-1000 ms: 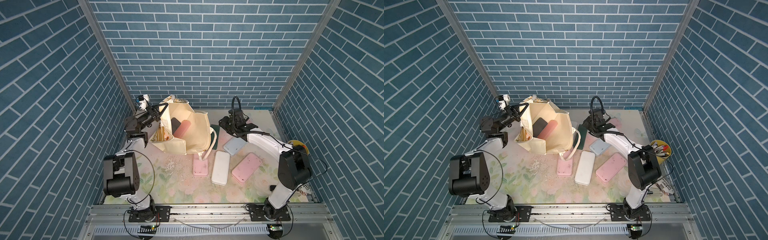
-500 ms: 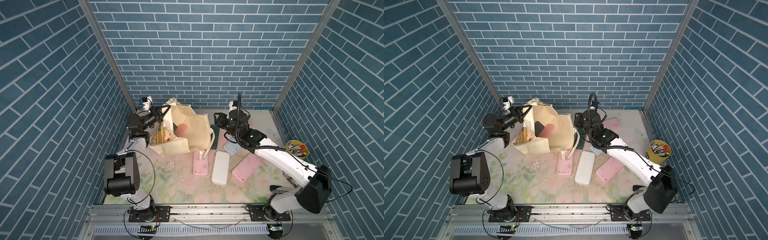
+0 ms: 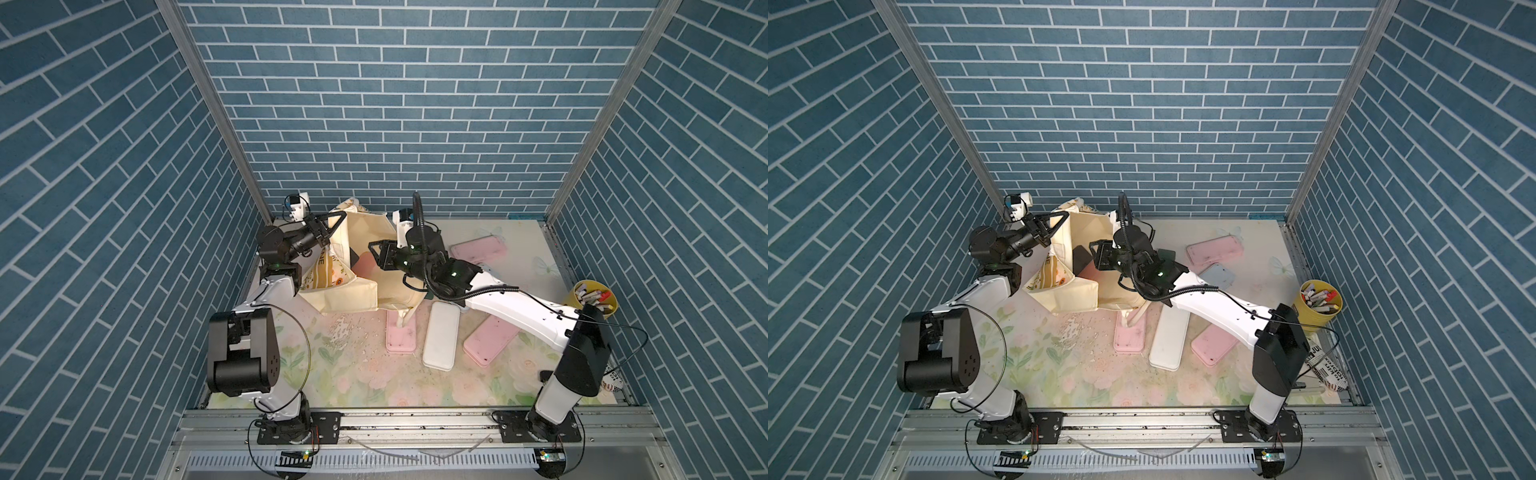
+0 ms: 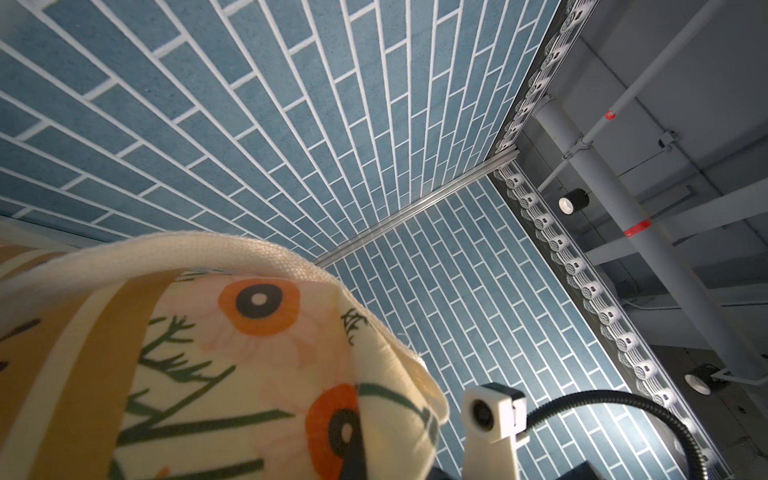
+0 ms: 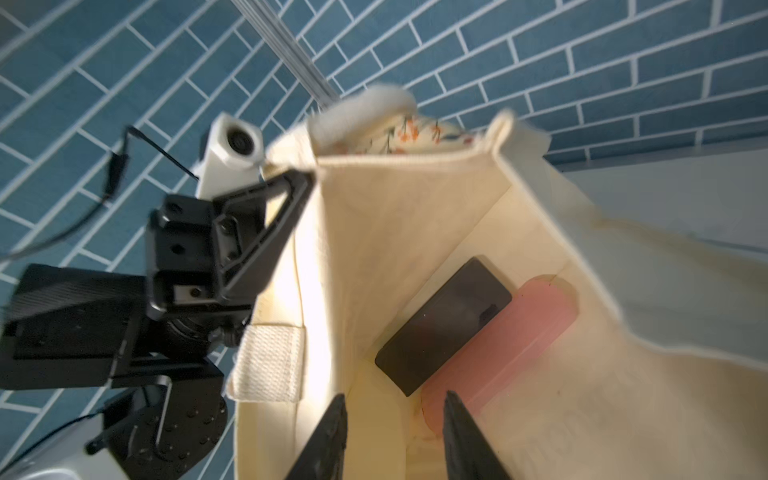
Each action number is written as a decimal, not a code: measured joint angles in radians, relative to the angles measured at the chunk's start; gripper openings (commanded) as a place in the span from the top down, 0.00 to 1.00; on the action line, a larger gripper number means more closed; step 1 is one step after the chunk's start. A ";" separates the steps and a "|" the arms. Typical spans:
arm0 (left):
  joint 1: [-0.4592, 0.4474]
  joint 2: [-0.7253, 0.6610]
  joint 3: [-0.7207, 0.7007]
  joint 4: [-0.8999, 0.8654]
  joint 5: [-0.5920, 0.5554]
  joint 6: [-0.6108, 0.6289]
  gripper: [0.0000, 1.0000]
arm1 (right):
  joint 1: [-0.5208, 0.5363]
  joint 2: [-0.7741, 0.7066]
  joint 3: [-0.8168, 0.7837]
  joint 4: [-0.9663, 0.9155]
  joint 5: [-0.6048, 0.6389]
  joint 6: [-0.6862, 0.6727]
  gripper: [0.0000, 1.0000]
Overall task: Take out the pencil case from the canvas bag
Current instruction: Place the pencil case at the center of the board, then pick up the pencil case from the canvas bag.
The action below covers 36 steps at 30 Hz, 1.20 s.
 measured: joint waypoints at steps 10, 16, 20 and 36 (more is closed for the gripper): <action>-0.006 0.000 0.000 0.156 0.008 -0.094 0.94 | 0.008 0.177 0.078 -0.087 0.034 0.035 0.52; -0.013 0.000 0.000 0.180 0.018 -0.112 0.94 | 0.005 0.232 0.095 -0.116 0.110 0.113 0.48; -0.026 0.001 0.000 0.185 0.024 -0.115 0.94 | -0.001 0.264 0.095 -0.128 0.151 0.192 0.48; -0.061 0.001 0.000 0.193 0.034 -0.116 0.94 | -0.048 0.374 0.150 -0.186 0.232 0.486 0.48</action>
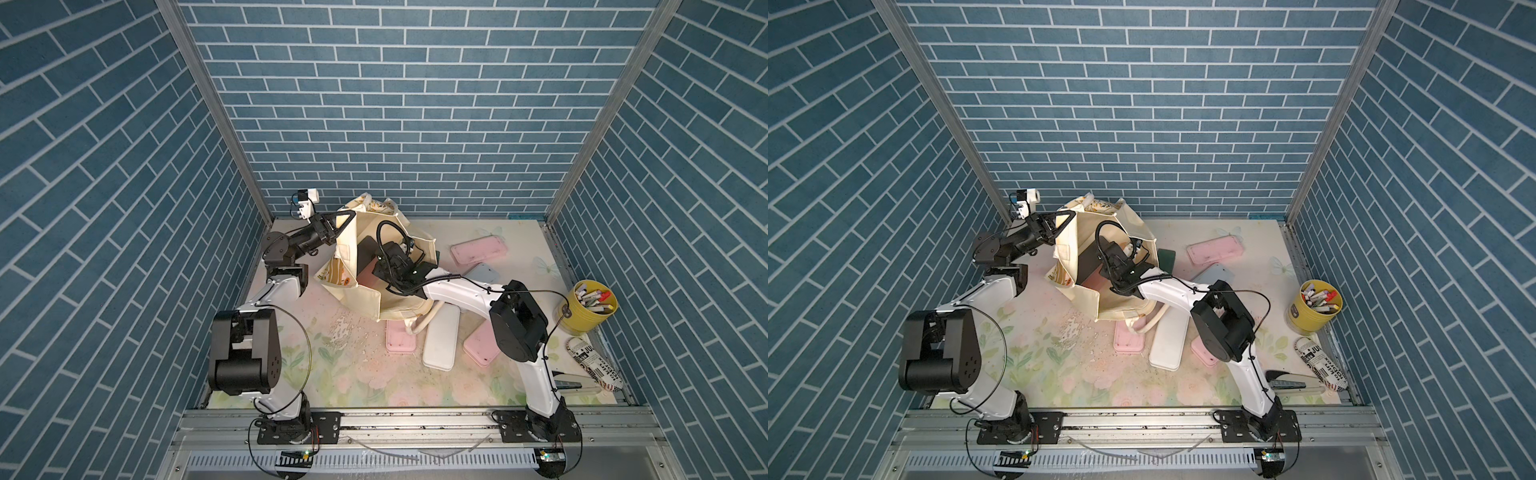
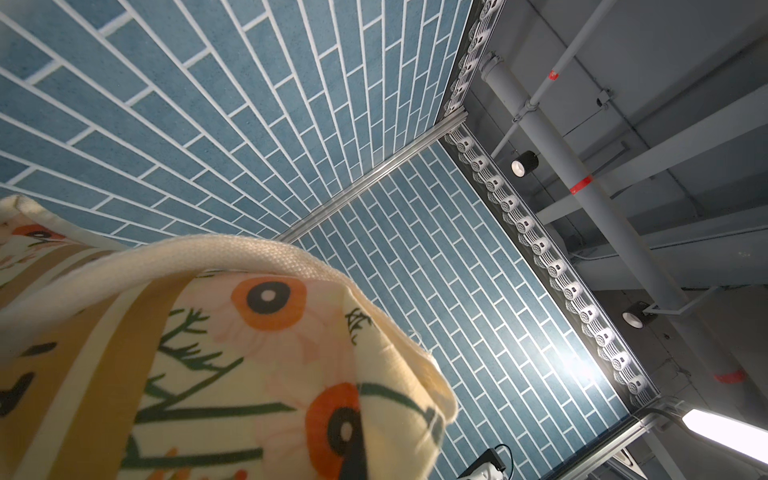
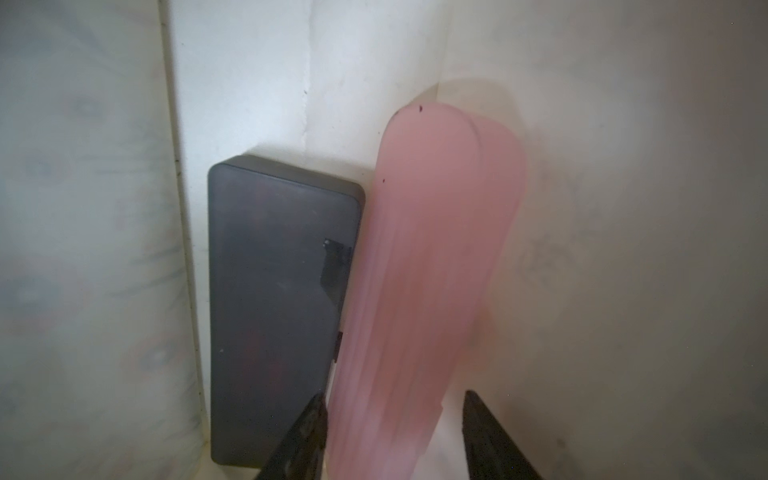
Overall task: Take out the pencil case from the canvas bag
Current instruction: Pick up the pencil case from the canvas bag.
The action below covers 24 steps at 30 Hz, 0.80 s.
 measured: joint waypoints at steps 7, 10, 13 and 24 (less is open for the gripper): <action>-0.006 0.000 0.000 -0.001 0.004 0.000 0.94 | -0.008 0.025 0.000 -0.002 0.022 0.092 0.49; -0.009 0.000 0.000 -0.001 0.005 0.000 0.94 | -0.010 0.031 0.000 0.001 0.023 0.126 0.50; -0.011 0.000 0.000 -0.002 0.008 0.000 0.94 | -0.015 0.035 0.000 0.009 0.023 0.159 0.52; -0.022 0.000 0.000 -0.002 0.011 0.000 0.94 | -0.038 0.068 -0.001 0.091 0.012 0.240 0.58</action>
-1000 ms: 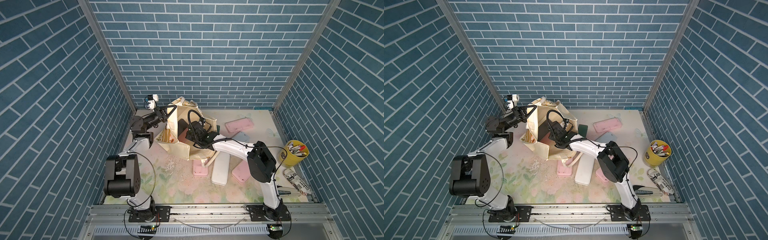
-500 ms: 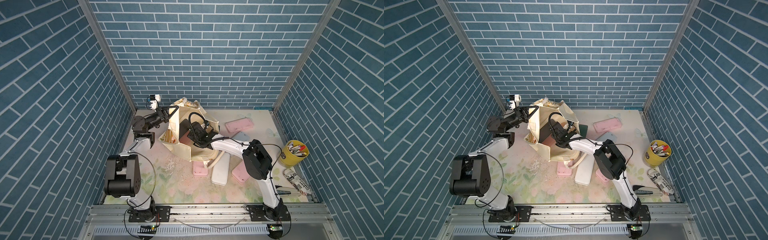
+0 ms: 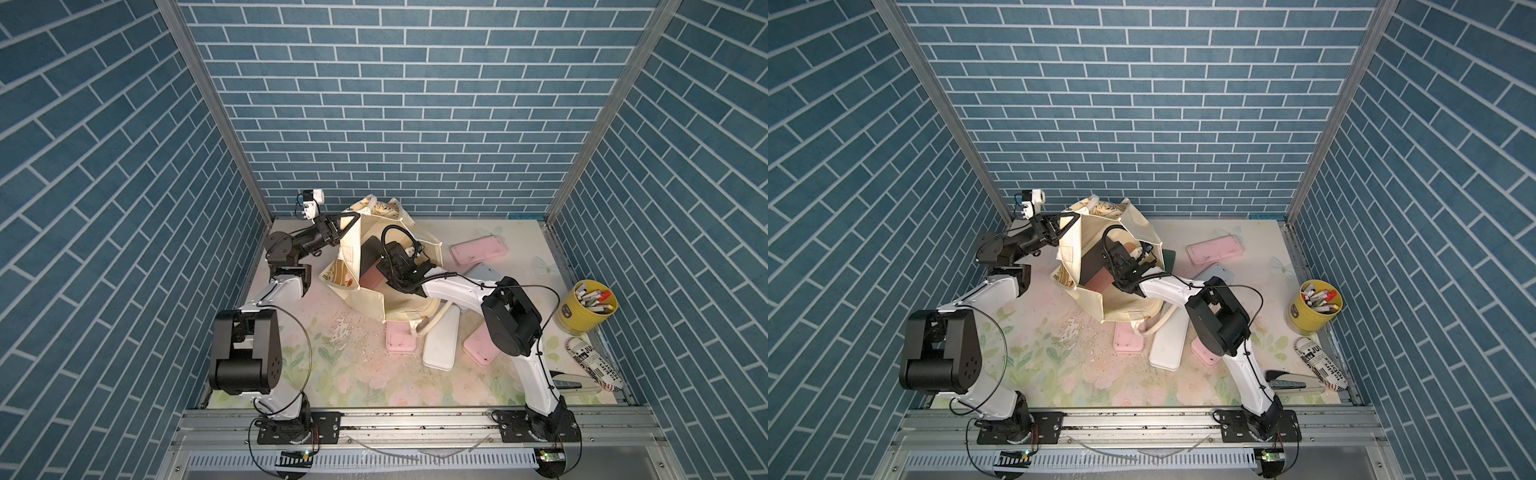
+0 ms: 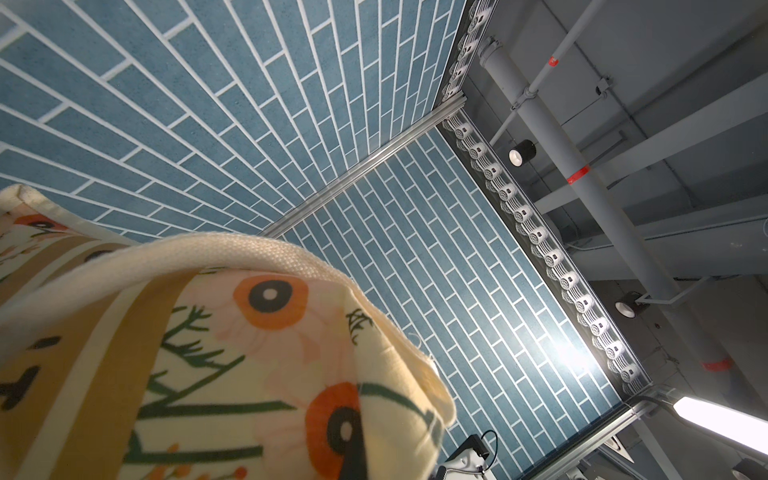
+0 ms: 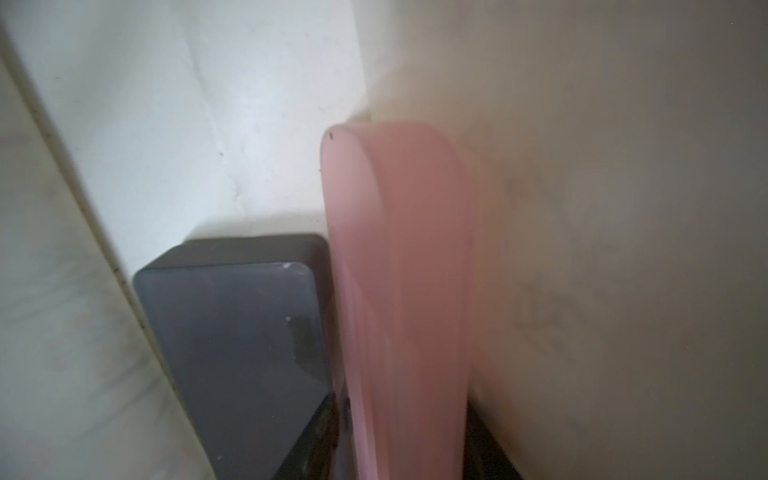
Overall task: Take out the pencil case from the canvas bag
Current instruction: Pick up the pencil case from the canvas bag.
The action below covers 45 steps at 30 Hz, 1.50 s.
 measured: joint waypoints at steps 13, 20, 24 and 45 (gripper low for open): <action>-0.002 0.006 0.000 -0.003 0.000 0.000 0.94 | -0.010 0.018 -0.035 0.143 -0.034 0.014 0.80; -0.002 0.013 0.000 0.001 0.000 0.000 0.94 | -0.010 0.018 -0.046 0.168 -0.036 0.005 0.79; -0.002 0.013 0.000 0.001 0.000 0.000 0.94 | -0.010 0.018 -0.047 0.169 -0.037 0.005 0.82; -0.005 0.044 0.006 -0.039 0.004 0.008 0.98 | -0.014 -0.082 -0.191 0.210 -0.024 -0.032 0.93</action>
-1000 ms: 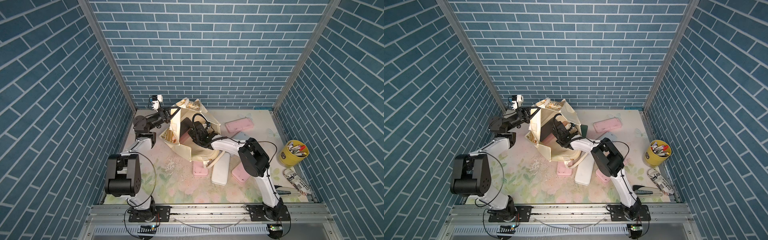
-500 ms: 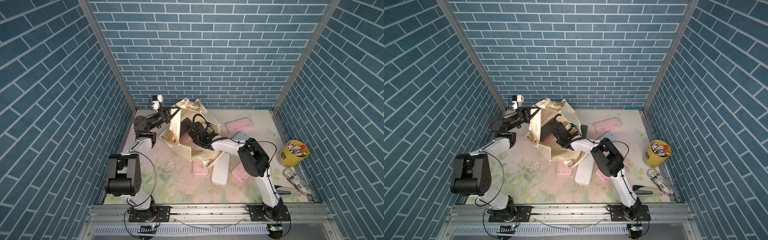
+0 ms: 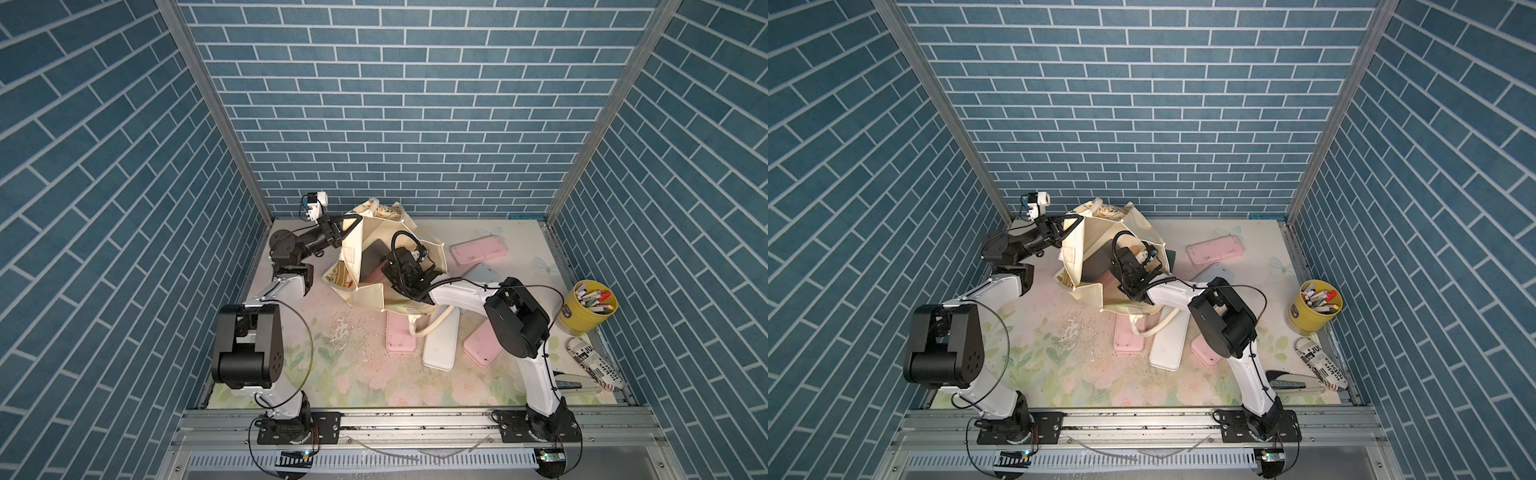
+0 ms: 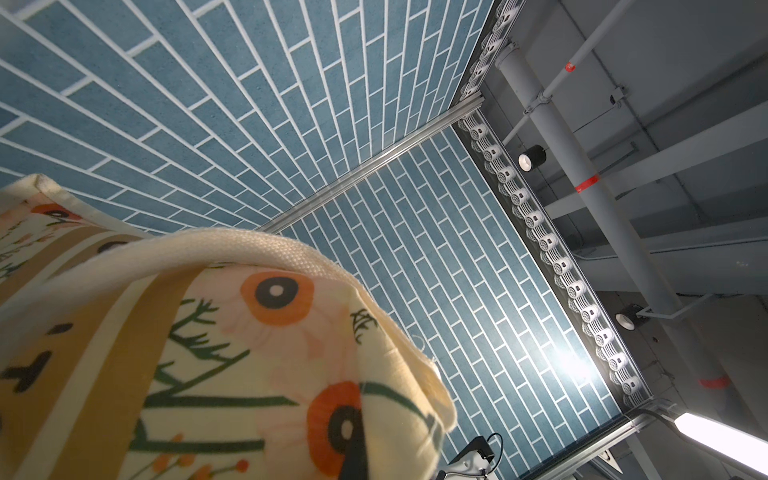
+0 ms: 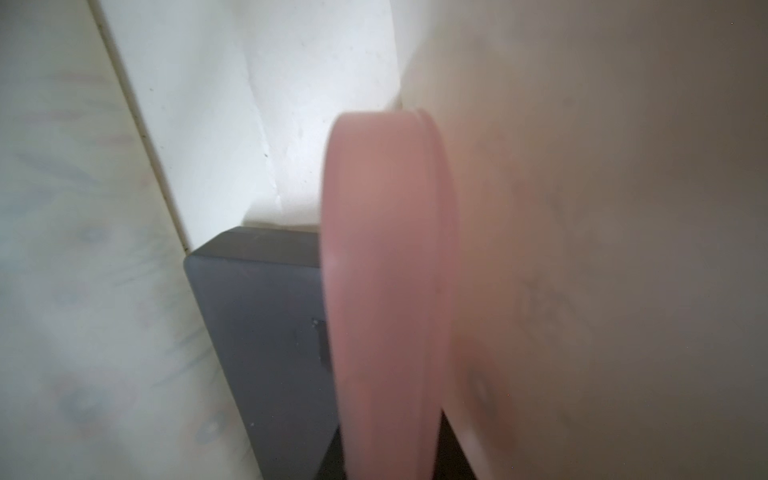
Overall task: Take out the pencil case from the canvas bag
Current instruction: Pick up the pencil case from the canvas bag.
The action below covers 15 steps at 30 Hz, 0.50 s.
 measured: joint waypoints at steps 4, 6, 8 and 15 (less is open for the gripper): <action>0.000 0.005 0.001 -0.011 -0.003 0.001 0.98 | 0.000 -0.041 -0.024 -0.001 0.011 -0.025 0.93; 0.000 0.005 0.002 -0.014 -0.005 0.001 0.98 | 0.000 -0.065 -0.032 -0.001 0.018 -0.042 0.94; 0.000 0.005 0.002 -0.014 -0.008 0.002 0.98 | 0.001 -0.084 -0.036 -0.003 0.026 -0.058 0.94; 0.000 0.006 0.002 -0.014 -0.016 0.002 0.98 | 0.002 -0.122 -0.038 -0.032 0.039 -0.077 0.94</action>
